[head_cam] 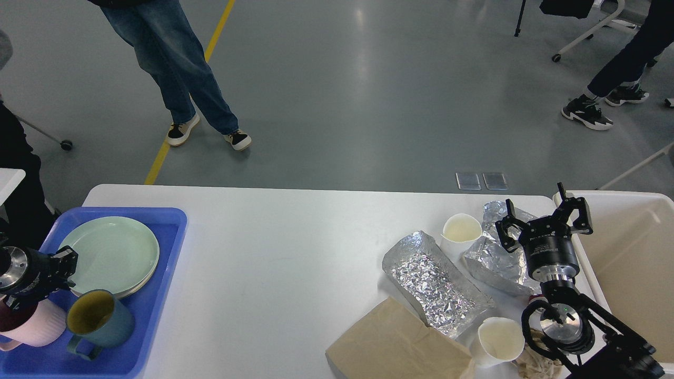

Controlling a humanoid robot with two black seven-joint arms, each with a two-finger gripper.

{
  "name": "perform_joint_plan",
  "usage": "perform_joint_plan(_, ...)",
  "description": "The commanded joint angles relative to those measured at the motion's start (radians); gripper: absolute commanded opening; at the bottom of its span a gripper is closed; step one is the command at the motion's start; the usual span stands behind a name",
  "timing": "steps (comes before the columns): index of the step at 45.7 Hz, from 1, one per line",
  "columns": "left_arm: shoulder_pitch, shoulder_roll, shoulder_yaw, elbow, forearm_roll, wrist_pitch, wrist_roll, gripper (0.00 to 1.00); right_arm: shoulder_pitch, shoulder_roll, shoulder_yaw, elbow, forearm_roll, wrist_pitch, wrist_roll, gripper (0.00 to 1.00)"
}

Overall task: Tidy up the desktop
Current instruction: 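Lower the green plate onto the pink plate and release it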

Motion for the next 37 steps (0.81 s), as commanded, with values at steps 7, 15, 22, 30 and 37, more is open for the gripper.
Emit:
perform_joint_plan(7,0.007,-0.005,-0.007,-0.002,0.001,0.084,-0.012,0.78,0.000,0.000,0.000,0.000,0.000,0.000,0.000,1.00)
perform_joint_plan(15,0.006,0.001,-0.009,-0.012,-0.001,-0.027,-0.006,0.01,0.000,0.000,0.000,0.000,0.000,0.000,0.000,1.00)
perform_joint_plan(22,0.004,0.009,-0.006,-0.009,-0.007,-0.051,-0.017,0.26,0.000,0.000,0.000,0.000,0.000,0.000,0.000,1.00)
perform_joint_plan(30,0.006,0.009,-0.006,-0.006,-0.004,0.109,-0.011,0.90,0.000,0.000,0.000,0.000,0.000,0.000,0.000,1.00)
perform_joint_plan(37,0.006,0.007,-0.006,-0.006,-0.004,0.135,-0.006,0.90,0.000,0.000,0.000,0.000,0.000,0.000,0.000,1.00)
